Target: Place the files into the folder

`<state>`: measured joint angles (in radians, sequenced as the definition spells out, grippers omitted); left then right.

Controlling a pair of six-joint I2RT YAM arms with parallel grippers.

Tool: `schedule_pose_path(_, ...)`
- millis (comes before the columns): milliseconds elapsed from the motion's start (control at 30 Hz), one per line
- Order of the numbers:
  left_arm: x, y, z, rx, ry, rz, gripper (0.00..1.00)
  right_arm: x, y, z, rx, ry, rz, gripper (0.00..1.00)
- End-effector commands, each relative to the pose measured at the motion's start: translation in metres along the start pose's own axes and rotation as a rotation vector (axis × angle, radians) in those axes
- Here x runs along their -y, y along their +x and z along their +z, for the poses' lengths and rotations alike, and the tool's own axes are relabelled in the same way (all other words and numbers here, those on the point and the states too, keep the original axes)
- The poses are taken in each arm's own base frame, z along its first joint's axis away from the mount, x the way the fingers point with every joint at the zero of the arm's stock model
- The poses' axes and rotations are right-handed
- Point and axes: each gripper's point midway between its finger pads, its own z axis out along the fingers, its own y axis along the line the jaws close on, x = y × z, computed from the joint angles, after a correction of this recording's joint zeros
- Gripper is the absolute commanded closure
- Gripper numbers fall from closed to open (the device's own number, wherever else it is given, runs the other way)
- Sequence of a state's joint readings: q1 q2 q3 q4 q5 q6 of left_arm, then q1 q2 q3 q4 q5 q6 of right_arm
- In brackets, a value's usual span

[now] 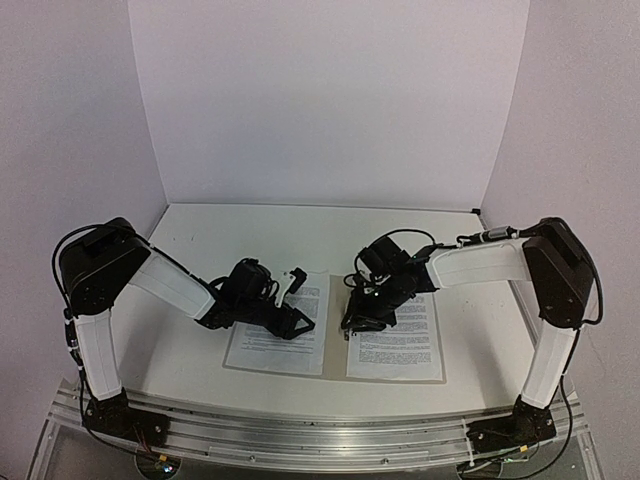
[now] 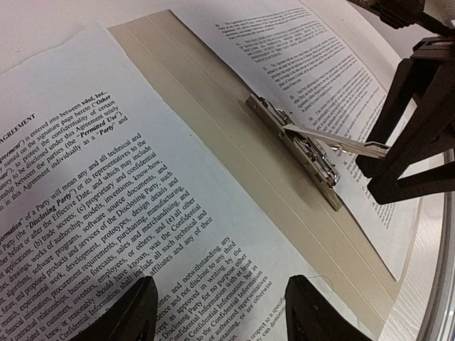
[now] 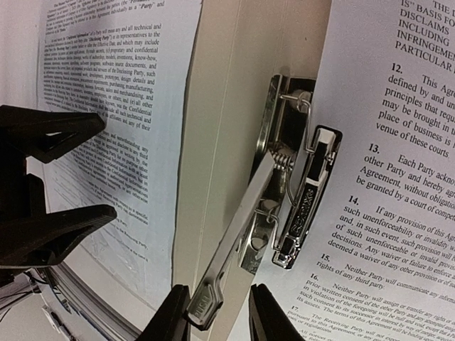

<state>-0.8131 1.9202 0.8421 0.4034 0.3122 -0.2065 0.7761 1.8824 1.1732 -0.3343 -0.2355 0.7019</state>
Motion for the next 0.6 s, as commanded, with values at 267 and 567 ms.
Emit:
schedule_pose_path(267, -0.015, 0.028, 0.003, -0.061, -0.053, -0.035, 0.38, -0.039, -0.015, -0.032, 0.04, -0.095, -0.013, 0.49)
schedule_pose_path(567, -0.015, 0.029, 0.002, -0.058, -0.054, -0.047, 0.39, -0.039, -0.012, -0.037, 0.037, -0.12, 0.152, 0.66)
